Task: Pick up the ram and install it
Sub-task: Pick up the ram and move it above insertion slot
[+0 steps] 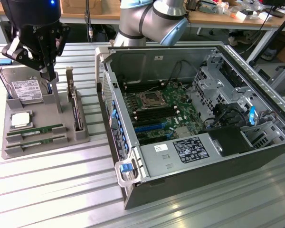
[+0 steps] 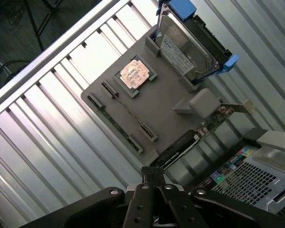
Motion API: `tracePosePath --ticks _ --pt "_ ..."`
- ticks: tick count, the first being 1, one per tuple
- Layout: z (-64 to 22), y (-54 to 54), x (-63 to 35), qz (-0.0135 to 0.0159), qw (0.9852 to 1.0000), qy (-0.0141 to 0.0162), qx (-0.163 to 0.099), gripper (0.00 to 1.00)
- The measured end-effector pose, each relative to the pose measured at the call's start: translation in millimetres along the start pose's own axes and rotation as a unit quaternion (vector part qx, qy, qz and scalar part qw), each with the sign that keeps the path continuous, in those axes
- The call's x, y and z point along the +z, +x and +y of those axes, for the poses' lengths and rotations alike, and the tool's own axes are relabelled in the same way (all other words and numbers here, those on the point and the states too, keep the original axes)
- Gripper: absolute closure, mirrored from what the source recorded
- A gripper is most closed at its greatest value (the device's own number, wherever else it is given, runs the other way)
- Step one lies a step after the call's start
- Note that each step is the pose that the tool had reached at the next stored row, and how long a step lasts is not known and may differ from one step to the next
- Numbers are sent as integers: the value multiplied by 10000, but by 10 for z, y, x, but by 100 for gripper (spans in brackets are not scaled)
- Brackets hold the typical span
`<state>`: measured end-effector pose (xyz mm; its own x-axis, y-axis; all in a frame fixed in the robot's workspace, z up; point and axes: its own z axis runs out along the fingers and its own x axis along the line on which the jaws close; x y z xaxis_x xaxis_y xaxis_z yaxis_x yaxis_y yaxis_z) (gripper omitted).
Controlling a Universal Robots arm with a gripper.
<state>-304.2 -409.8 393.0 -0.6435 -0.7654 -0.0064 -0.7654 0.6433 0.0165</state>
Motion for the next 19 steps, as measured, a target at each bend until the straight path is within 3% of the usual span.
tracePosePath --ticks 8,19 --pt "0 0 1 17 9998 9 -210 90" --pt "0 0 2 48 9981 28 -618 90"
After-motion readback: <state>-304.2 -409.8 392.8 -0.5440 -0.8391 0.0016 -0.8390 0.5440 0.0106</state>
